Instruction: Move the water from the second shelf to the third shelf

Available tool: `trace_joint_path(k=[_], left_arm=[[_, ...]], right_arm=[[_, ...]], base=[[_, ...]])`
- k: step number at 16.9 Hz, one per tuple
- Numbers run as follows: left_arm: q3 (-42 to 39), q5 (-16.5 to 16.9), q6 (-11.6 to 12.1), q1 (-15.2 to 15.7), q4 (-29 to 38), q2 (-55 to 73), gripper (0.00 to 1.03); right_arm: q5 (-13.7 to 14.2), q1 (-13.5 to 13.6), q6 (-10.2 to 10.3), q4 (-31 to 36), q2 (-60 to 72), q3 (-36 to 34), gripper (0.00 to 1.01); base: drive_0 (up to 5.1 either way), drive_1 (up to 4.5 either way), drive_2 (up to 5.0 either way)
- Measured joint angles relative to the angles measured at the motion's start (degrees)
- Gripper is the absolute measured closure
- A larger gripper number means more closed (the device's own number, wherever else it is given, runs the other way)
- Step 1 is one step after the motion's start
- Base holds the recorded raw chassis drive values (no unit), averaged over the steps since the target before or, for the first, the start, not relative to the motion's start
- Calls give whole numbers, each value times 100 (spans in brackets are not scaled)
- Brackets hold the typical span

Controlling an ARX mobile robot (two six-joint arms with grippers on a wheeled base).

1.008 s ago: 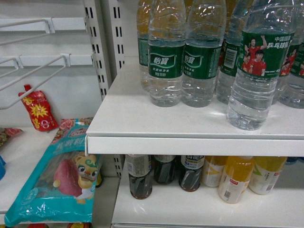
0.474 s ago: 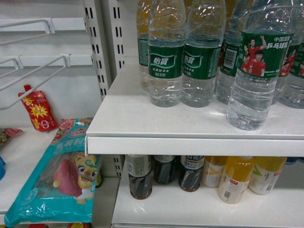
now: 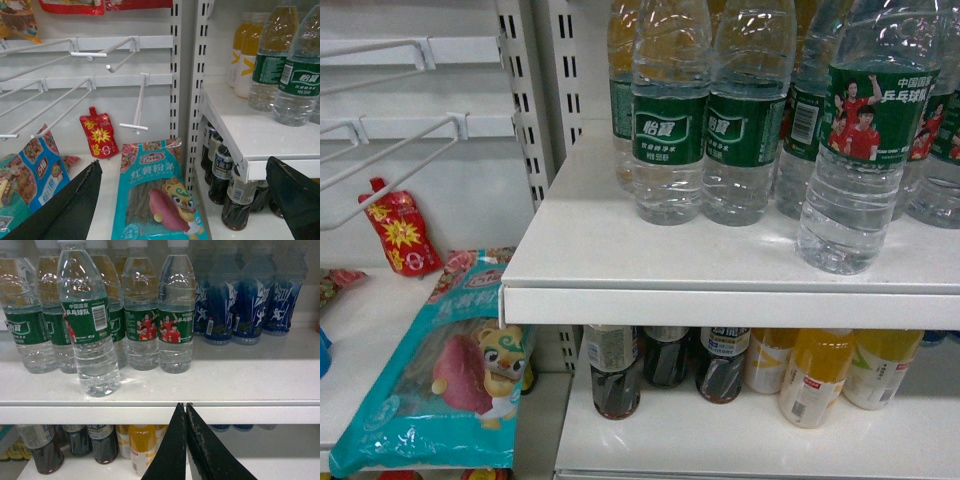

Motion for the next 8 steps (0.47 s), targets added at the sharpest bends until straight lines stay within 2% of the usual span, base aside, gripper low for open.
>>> trace_joint_path(k=[3, 4, 6, 8], left_arm=[[0, 0, 0, 0, 0, 0, 5], [0, 0, 0, 0, 2, 0, 5], [0, 0, 0, 0, 2, 0, 5], [0, 0, 0, 0, 2, 0, 5]], right_arm=[[0, 0, -2, -31, 0, 0, 97], [0, 0, -2, -31, 0, 0, 85], [0, 0, -2, -31, 0, 0, 66], [0, 0, -2, -31, 0, 2, 40]], base=[[0, 0, 0], [0, 0, 0], [0, 0, 0], [0, 0, 0]])
